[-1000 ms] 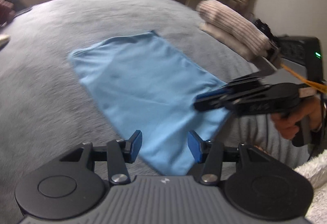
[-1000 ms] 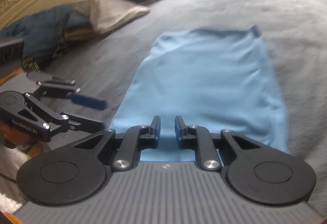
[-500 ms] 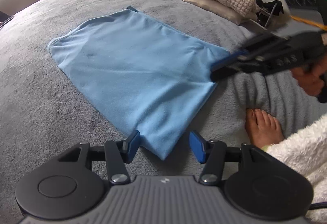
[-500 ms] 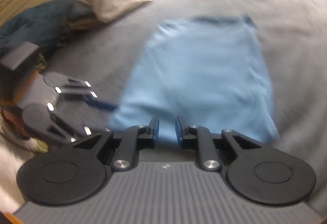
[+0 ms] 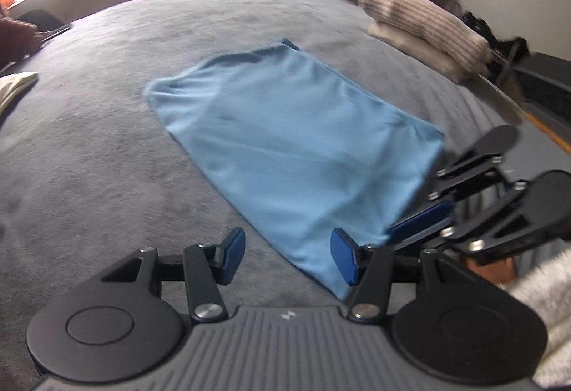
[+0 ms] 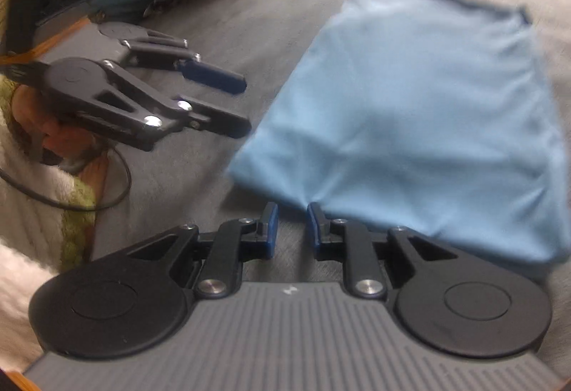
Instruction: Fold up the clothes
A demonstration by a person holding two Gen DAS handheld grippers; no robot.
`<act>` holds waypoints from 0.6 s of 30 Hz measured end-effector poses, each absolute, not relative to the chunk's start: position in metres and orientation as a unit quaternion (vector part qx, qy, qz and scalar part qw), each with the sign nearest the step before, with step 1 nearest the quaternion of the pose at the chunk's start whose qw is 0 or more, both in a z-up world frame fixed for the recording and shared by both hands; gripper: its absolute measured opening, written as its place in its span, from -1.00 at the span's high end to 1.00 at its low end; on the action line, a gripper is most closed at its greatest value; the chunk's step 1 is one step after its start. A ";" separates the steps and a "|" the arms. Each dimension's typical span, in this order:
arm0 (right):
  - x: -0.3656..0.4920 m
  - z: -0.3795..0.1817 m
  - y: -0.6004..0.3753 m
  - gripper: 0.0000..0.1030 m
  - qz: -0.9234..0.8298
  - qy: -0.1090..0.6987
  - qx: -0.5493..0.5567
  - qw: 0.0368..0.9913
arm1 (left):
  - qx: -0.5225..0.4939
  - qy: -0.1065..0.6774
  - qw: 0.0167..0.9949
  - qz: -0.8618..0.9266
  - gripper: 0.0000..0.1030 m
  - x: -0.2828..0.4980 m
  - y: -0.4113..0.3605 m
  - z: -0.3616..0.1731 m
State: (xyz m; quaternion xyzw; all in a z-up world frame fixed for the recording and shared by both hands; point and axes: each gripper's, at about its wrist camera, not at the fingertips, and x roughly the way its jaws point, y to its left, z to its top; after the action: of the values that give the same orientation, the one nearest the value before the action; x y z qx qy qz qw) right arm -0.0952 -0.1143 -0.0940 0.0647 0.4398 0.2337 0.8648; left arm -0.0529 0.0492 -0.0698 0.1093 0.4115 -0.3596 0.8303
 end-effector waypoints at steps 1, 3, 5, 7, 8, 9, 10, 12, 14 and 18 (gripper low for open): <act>-0.095 -0.086 -0.117 0.66 0.230 0.421 0.069 0.875 | 0.104 0.410 0.835 -0.353 -0.05 -0.050 0.051 -0.069; -0.082 -0.079 -0.122 0.66 0.229 0.394 0.099 0.885 | 0.096 0.411 0.840 -0.341 -0.04 -0.044 0.053 -0.067; -0.068 -0.089 -0.117 0.65 0.231 0.398 0.099 0.882 | 0.091 0.413 0.843 -0.332 -0.03 -0.041 0.056 -0.066; -0.058 -0.106 -0.106 0.65 0.237 0.422 0.089 0.870 | 0.091 0.411 0.846 -0.327 -0.03 -0.041 0.059 -0.065; -0.061 -0.110 -0.105 0.65 0.246 0.428 0.099 0.864 | 0.092 0.410 0.847 -0.326 -0.03 -0.042 0.060 -0.065; -0.064 -0.113 -0.103 0.65 0.256 0.433 0.110 0.857 | 0.091 0.410 0.847 -0.326 -0.03 -0.042 0.061 -0.065; -0.068 -0.117 -0.102 0.65 0.265 0.438 0.121 0.850 | 0.090 0.411 0.846 -0.327 -0.04 -0.041 0.061 -0.065; -0.080 -0.113 -0.108 0.65 0.274 0.445 0.136 0.842 | 0.084 0.416 0.843 -0.331 -0.04 -0.038 0.059 -0.066; -0.090 -0.103 -0.118 0.65 0.262 0.441 0.137 0.848 | 0.083 0.426 0.833 -0.343 -0.04 -0.030 0.048 -0.066; -0.094 -0.077 -0.159 0.65 0.173 0.396 0.142 0.891 | 0.121 0.422 0.817 -0.374 -0.09 -0.019 0.013 -0.066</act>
State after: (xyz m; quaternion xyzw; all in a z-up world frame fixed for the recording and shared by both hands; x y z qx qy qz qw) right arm -0.0940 -0.1586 -0.0768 0.1417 0.3957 0.1732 0.8907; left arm -0.0194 0.0133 -0.0659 0.1207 0.4218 -0.3742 0.8170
